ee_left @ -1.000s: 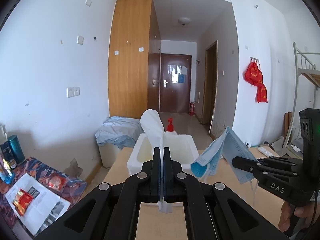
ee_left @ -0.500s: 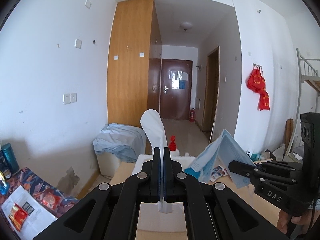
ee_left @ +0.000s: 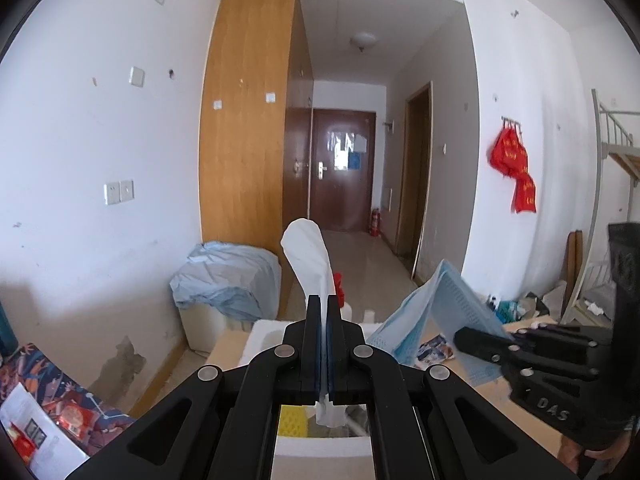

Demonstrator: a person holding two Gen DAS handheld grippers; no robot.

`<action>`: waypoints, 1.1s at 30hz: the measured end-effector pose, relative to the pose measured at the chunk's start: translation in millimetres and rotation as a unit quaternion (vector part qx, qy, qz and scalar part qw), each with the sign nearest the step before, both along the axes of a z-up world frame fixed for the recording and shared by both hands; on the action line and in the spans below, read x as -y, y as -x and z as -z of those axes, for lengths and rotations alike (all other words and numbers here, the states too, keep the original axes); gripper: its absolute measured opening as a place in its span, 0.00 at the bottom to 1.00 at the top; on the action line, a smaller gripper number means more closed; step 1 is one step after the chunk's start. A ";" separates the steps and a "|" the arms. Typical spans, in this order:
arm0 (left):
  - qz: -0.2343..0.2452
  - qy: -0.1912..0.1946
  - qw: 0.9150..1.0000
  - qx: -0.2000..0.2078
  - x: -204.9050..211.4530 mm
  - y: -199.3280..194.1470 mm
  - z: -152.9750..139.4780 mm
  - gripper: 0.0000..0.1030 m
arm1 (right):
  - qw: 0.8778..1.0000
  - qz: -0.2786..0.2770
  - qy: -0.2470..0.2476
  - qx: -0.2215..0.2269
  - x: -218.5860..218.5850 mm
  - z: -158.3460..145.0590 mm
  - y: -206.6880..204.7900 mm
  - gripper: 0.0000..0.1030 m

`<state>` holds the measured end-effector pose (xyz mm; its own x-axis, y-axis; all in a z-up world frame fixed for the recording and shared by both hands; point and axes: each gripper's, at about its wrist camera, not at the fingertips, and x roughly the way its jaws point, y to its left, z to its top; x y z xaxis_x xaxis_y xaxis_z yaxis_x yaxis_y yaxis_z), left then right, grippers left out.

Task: Organize soft objects
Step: 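Carry the tissue sheet with left tool while right tool carries mask over box, then open the left tool over the box while right tool lowers the mask inside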

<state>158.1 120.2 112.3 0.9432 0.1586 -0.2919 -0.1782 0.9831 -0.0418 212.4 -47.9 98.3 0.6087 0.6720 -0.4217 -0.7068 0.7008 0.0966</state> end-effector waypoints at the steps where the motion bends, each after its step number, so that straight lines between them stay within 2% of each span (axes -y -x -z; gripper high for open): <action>1: 0.000 0.003 1.000 -0.007 -1.6 -6.4 4.6 0.01 | 1.000 0.002 0.003 -0.001 -0.5 1.6 -3.2 0.06; 7: 0.003 0.020 0.999 -0.048 -7.5 -35.3 34.0 0.01 | 1.000 0.017 0.012 -0.014 0.4 7.7 -19.8 0.06; 16: -0.004 0.022 0.998 -0.066 -15.8 -48.8 49.3 0.04 | 0.999 0.025 0.020 -0.022 -2.0 12.0 -29.0 0.06; 18: -0.006 0.018 0.997 -0.070 -17.1 -48.0 50.9 0.22 | 0.999 0.027 0.022 -0.022 -1.6 12.6 -29.5 0.06; 20: -0.012 0.019 0.998 -0.064 -19.7 -45.0 51.0 0.77 | 0.999 0.029 0.023 -0.022 -1.7 13.0 -29.8 0.06; 21: -0.020 0.019 0.998 -0.052 -21.2 -40.1 51.0 0.86 | 0.999 0.030 0.024 -0.022 -1.8 13.3 -30.5 0.06; 22: -0.035 0.014 0.999 -0.038 -22.5 -34.0 50.2 0.90 | 0.999 0.030 0.025 -0.023 -2.5 13.8 -31.0 0.06; 24: -0.046 0.006 0.998 -0.032 -25.1 -27.8 50.4 0.90 | 0.999 0.030 0.026 -0.023 -3.6 15.2 -30.9 0.06; 33: -0.055 0.013 0.998 -0.041 -36.3 -22.3 60.4 0.91 | 0.998 0.030 0.036 -0.029 -11.5 21.4 -35.2 0.06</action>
<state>180.5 156.5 51.9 0.8931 0.2514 -0.3729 -0.2890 0.9561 -0.0475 247.6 -36.4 76.8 0.6208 0.6015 -0.5027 -0.6576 0.7487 0.0837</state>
